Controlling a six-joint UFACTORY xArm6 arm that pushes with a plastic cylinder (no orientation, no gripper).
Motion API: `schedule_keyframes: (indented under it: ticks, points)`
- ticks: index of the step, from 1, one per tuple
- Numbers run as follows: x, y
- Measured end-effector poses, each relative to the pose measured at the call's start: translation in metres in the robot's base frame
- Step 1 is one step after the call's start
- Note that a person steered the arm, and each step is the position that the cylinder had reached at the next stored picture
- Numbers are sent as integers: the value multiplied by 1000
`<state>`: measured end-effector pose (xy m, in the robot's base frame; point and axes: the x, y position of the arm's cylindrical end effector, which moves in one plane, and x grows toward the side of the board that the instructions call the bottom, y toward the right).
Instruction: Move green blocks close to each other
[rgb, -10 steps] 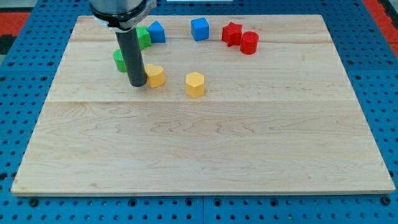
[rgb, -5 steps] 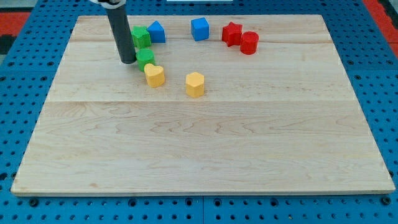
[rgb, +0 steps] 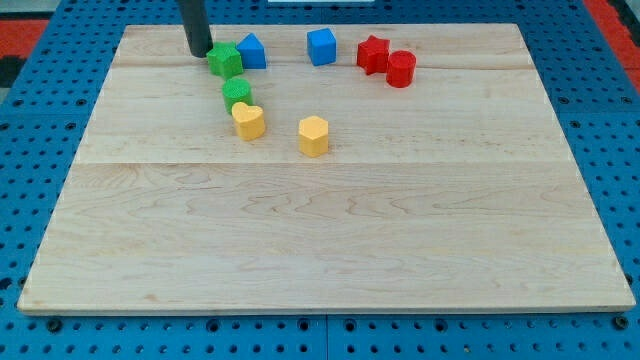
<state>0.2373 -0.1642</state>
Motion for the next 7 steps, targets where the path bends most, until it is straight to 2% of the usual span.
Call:
schedule_keyframes:
  ticks: [2, 3, 4, 6, 7]
  points:
    - [21, 45]
    - [22, 30]
    - [0, 16]
    - [-4, 95]
    - [-14, 73]
